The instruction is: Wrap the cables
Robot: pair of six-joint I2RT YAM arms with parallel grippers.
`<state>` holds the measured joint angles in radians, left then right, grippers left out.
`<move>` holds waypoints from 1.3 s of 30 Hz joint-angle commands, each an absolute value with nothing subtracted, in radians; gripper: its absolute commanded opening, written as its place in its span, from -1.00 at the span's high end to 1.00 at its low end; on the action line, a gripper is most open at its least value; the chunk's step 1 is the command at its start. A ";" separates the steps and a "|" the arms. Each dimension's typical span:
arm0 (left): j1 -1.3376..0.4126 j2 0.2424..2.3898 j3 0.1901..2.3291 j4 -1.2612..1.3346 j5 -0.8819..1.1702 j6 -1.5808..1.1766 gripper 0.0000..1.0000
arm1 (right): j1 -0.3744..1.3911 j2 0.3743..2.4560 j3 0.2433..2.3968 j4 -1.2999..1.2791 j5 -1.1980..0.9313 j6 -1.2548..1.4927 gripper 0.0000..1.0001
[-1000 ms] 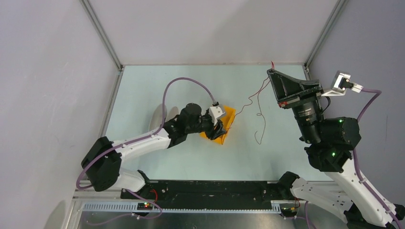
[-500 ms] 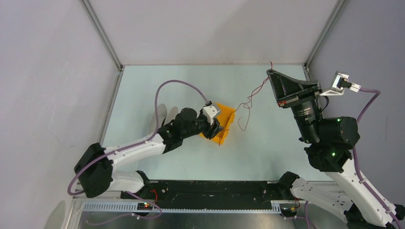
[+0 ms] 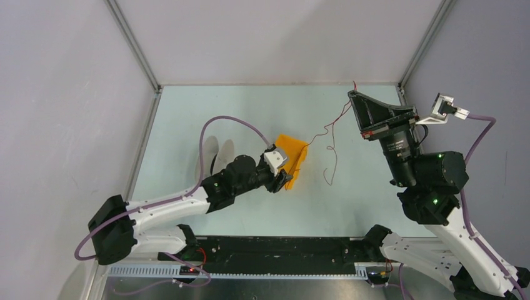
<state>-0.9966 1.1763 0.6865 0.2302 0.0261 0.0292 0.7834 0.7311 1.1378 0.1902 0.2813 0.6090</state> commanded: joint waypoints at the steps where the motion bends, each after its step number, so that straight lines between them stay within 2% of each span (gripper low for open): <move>1: -1.026 1.190 0.684 0.273 -0.022 0.018 -0.11 | 0.781 0.738 1.172 0.193 0.305 0.610 1.00; 5: -1.030 1.259 0.688 0.280 -0.054 0.008 -0.05 | 0.780 0.734 1.172 0.181 0.311 0.610 1.00; 7: -1.030 1.293 0.701 0.282 -0.073 -0.023 0.05 | 0.779 0.729 1.172 0.164 0.319 0.602 1.00; 9: -1.030 1.319 0.712 0.282 -0.077 -0.033 0.24 | 0.776 0.719 1.171 0.120 0.339 0.588 1.00; 11: -1.029 1.326 0.722 0.279 -0.072 -0.037 0.75 | 0.768 0.707 1.169 0.078 0.373 0.565 1.00; 13: -1.029 1.303 0.728 0.269 -0.074 -0.044 0.96 | 0.749 0.697 1.160 0.025 0.408 0.530 1.00; 17: -1.025 1.219 0.776 0.178 -0.092 -0.031 1.00 | 0.622 0.703 1.148 -0.146 0.412 0.473 1.00; 21: -1.021 1.180 0.926 -0.052 -0.101 -0.004 1.00 | 0.422 0.733 1.112 -0.321 0.268 0.503 1.00; 23: -1.021 1.177 0.999 -0.169 -0.079 -0.002 1.00 | 0.329 0.751 1.101 -0.415 0.154 0.509 0.84; 25: -1.019 1.166 1.042 -0.245 -0.031 -0.006 1.00 | 0.262 0.768 1.097 -0.504 0.027 0.490 0.38; 27: -1.019 1.145 1.054 -0.286 0.006 -0.033 1.00 | 0.221 0.776 1.098 -0.579 -0.084 0.446 0.10; 29: -1.017 1.125 1.062 -0.311 0.054 -0.054 1.00 | 0.206 0.774 1.106 -0.647 -0.160 0.395 -0.08; 34: -1.011 1.117 1.122 -0.411 0.131 -0.068 1.00 | 0.202 0.729 1.155 -0.704 -0.199 0.292 -0.23; 36: -1.009 1.121 1.142 -0.450 0.166 -0.057 1.00 | 0.203 0.708 1.137 -0.627 -0.306 0.257 -0.27; 39: -1.005 1.124 1.162 -0.490 0.218 -0.037 1.00 | 0.208 0.683 1.029 -0.448 -0.615 0.246 -0.28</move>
